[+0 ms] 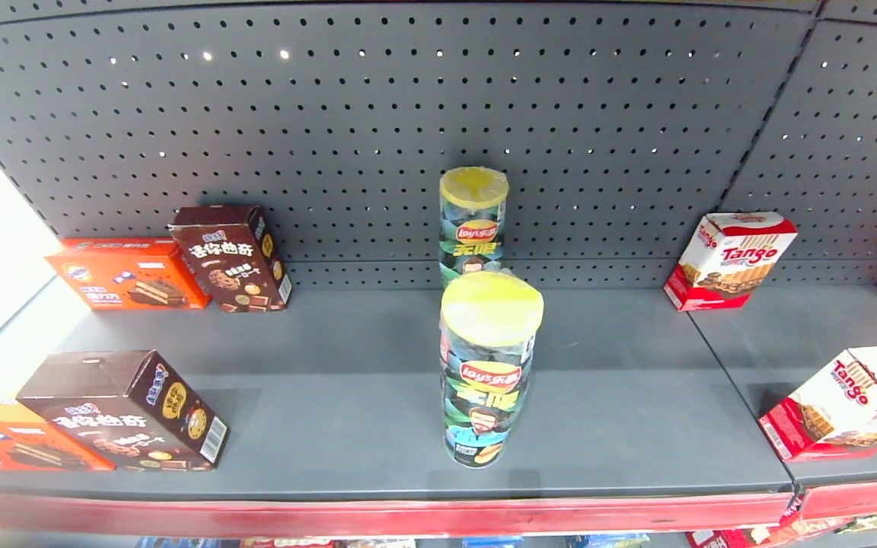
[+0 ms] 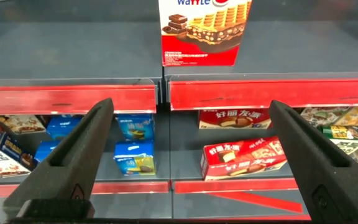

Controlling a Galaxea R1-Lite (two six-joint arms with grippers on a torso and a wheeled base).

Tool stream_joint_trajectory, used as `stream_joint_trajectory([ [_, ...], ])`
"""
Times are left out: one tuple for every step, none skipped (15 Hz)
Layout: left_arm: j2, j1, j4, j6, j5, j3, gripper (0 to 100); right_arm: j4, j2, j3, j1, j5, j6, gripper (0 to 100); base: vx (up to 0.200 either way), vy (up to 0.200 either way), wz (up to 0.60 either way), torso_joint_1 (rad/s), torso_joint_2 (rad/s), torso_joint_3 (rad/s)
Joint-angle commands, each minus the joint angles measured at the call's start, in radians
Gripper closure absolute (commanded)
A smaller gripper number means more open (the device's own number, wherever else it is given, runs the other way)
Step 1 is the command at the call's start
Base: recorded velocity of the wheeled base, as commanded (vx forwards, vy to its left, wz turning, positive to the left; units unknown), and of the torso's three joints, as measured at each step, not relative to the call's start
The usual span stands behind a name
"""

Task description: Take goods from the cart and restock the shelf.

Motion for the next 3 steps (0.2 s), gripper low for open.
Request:
stream_joint_trajectory([
  [0.001,-0.001,0.000,0.000,0.000,0.000,0,0.000,0.000,0.000,0.000,0.000,0.000,0,0.000,0.000,0.00,0.000,0.00,0.000],
  [0.001,-0.001,0.000,0.000,0.000,0.000,0,0.000,0.000,0.000,0.000,0.000,0.000,0,0.000,0.000,0.00,0.000,0.00,0.000],
  [0.001,-0.001,0.000,0.000,0.000,0.000,0,0.000,0.000,0.000,0.000,0.001,-0.002,0,0.000,0.000,0.00,0.000,0.00,0.000],
])
